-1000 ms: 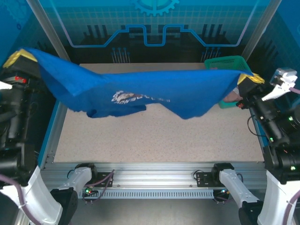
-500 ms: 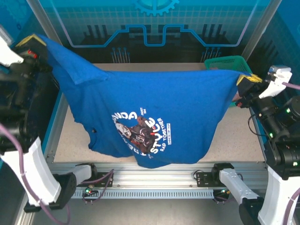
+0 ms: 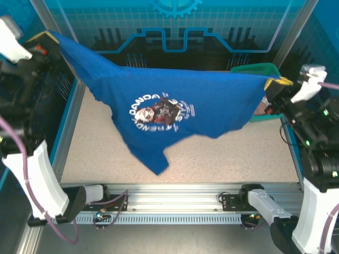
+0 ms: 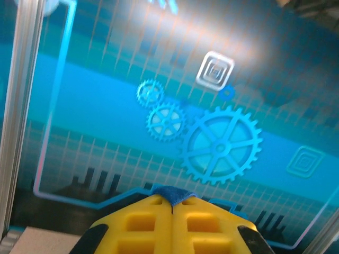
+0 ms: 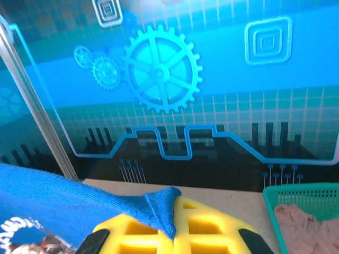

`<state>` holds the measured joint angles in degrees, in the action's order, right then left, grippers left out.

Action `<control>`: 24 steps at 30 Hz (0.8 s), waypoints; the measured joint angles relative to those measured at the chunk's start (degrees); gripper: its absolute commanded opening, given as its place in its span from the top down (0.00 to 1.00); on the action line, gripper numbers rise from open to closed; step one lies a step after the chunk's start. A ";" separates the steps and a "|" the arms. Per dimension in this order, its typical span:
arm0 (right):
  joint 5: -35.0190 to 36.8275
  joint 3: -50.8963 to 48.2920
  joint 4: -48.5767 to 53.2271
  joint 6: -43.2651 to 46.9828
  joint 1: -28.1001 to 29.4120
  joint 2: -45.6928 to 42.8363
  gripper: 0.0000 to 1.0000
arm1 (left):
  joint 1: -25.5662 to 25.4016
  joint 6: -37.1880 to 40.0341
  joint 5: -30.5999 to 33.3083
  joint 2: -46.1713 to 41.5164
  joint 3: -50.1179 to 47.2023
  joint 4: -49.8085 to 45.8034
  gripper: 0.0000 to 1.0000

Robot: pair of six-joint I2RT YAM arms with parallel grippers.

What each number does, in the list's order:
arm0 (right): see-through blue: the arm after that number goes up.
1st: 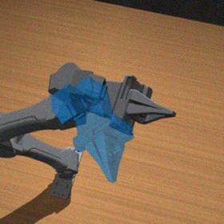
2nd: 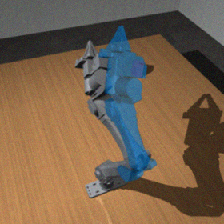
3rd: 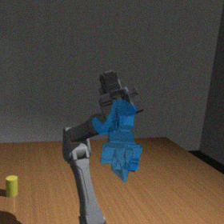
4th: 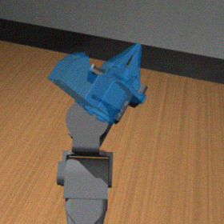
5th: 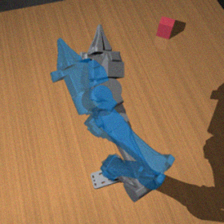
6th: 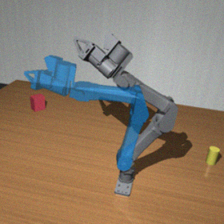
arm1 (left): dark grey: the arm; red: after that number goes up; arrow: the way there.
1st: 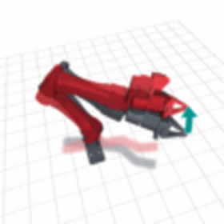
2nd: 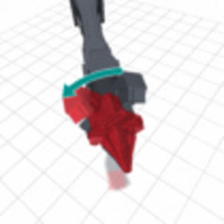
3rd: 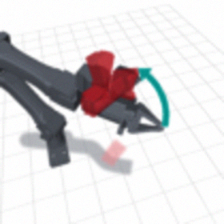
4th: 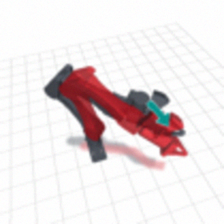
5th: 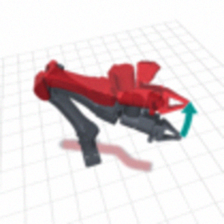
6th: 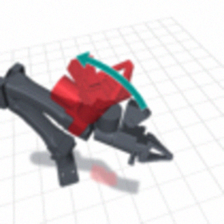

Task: Fold the inside-out t-shirt

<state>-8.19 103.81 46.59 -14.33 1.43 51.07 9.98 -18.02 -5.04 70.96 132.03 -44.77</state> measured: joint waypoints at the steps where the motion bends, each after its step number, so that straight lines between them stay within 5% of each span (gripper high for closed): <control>1: 0.00 0.35 0.52 0.02 0.00 -1.49 1.00 | 0.00 0.02 0.02 -2.14 0.31 -0.04 1.00; 12: 0.90 5.73 3.23 0.07 0.00 -8.70 1.00 | 0.00 0.46 0.31 -13.62 3.61 1.90 1.00; 24: 2.27 -2.75 -4.96 0.48 0.00 0.02 1.00 | -0.15 0.61 0.26 3.43 -2.75 9.79 1.00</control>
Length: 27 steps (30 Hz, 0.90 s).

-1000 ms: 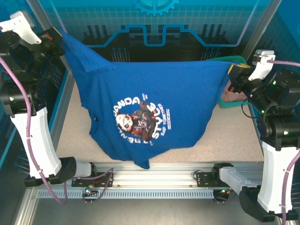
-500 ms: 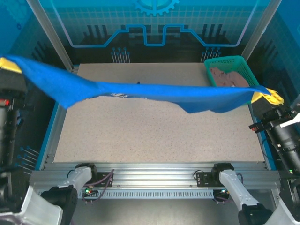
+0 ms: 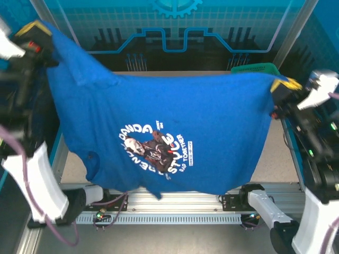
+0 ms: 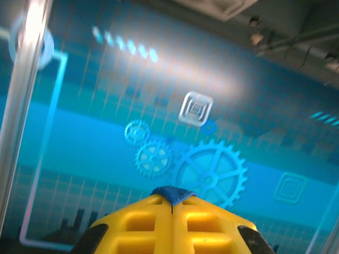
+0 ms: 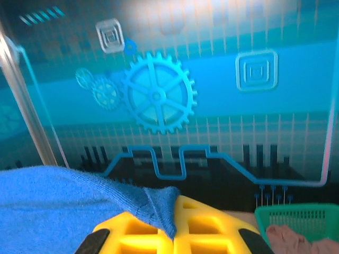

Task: Fold the inside-out t-shirt

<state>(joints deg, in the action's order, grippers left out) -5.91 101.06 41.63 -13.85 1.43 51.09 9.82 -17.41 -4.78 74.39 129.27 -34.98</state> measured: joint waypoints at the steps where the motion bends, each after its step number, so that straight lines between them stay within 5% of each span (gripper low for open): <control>1: 0.22 -2.03 -1.95 0.00 0.00 2.29 1.00 | -0.42 0.04 0.11 3.61 -0.85 1.22 1.00; 7: 2.69 -8.09 -13.62 -0.02 0.39 25.83 0.95 | -3.43 1.11 1.03 30.25 0.31 5.77 1.00; 9: 4.00 -6.80 -16.59 0.02 0.81 36.89 0.86 | -4.35 1.11 1.14 40.89 3.76 5.97 0.91; 11: 5.20 -1.33 -16.94 -0.07 1.16 50.07 0.71 | -5.38 0.96 1.38 53.64 10.64 5.09 0.68; 16: 5.70 19.65 -12.00 -0.85 1.31 78.18 0.61 | -7.06 -0.90 1.53 78.09 28.37 2.54 0.43; 21: 5.66 16.33 -5.60 -0.13 2.27 78.05 0.57 | -7.32 -3.87 2.01 75.67 17.46 1.40 0.33; 27: 3.13 -19.93 -6.78 -3.23 4.63 48.54 0.50 | -8.17 -10.78 0.66 45.46 -24.13 11.67 0.30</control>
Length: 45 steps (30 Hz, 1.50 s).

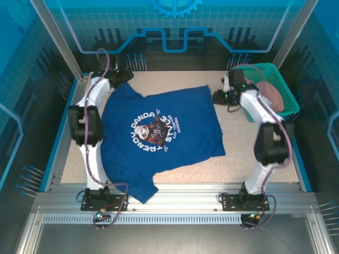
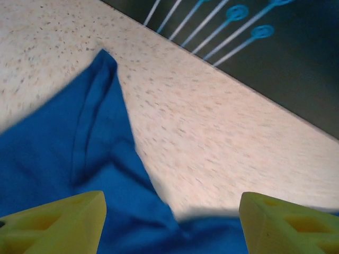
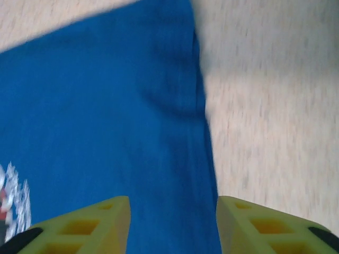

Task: Fold the inside-out t-shirt

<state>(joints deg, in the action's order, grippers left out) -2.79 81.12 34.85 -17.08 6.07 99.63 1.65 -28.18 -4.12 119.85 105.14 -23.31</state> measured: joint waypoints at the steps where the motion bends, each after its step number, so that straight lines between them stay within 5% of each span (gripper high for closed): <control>1: -0.68 -5.70 -0.46 -0.76 0.22 -4.90 0.50 | -0.63 -1.64 -0.85 -6.21 -7.39 3.54 0.30; 6: -2.64 -23.71 -1.38 -4.15 0.50 -12.94 0.53 | -5.29 -6.84 -4.87 -24.57 -32.39 17.07 0.29; 15: -2.49 -37.03 1.68 -7.17 1.81 -14.27 0.58 | -6.64 -9.42 -6.27 -28.89 -59.23 21.00 0.27; 25: 2.69 -35.52 4.11 -8.46 2.19 -11.69 0.86 | -7.19 -9.38 -5.81 -29.59 -63.71 26.88 0.27; 45: 10.34 -28.24 9.66 -5.95 -3.85 -6.82 0.82 | -8.13 -8.70 -8.44 -15.89 -53.00 31.82 0.26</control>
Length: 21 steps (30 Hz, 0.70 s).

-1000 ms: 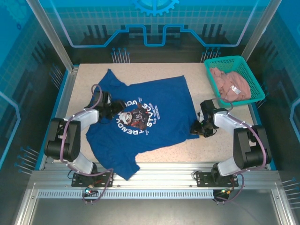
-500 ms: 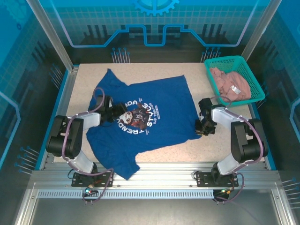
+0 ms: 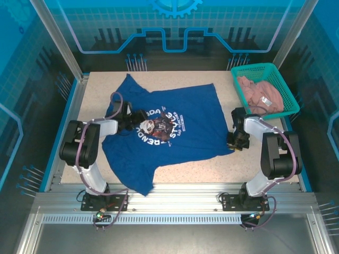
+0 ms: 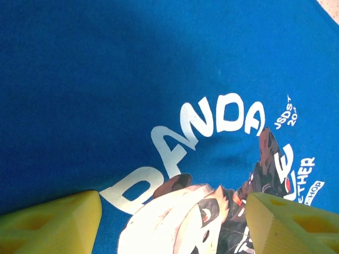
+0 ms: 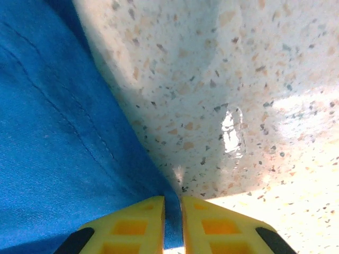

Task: Fold the inside-out t-shirt

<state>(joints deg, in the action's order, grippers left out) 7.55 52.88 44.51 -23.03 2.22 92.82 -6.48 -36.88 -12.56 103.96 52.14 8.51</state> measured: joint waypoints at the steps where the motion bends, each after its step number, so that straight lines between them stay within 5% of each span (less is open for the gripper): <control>1: 0.02 0.55 0.00 0.13 -0.26 0.00 0.82 | -0.13 0.28 -0.11 0.98 1.29 -0.17 0.26; 14: -5.49 1.18 -0.81 0.81 -2.78 -5.11 0.62 | -0.35 4.04 -0.83 9.73 17.05 -8.59 0.24; 21: -10.99 -1.27 -4.02 -1.01 6.86 -16.15 0.51 | -0.46 4.15 -0.81 -4.90 7.56 -9.35 0.23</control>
<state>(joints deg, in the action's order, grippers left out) -3.44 51.62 40.49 -24.03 9.08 76.66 -6.94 -32.73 -13.37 99.07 59.70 -0.84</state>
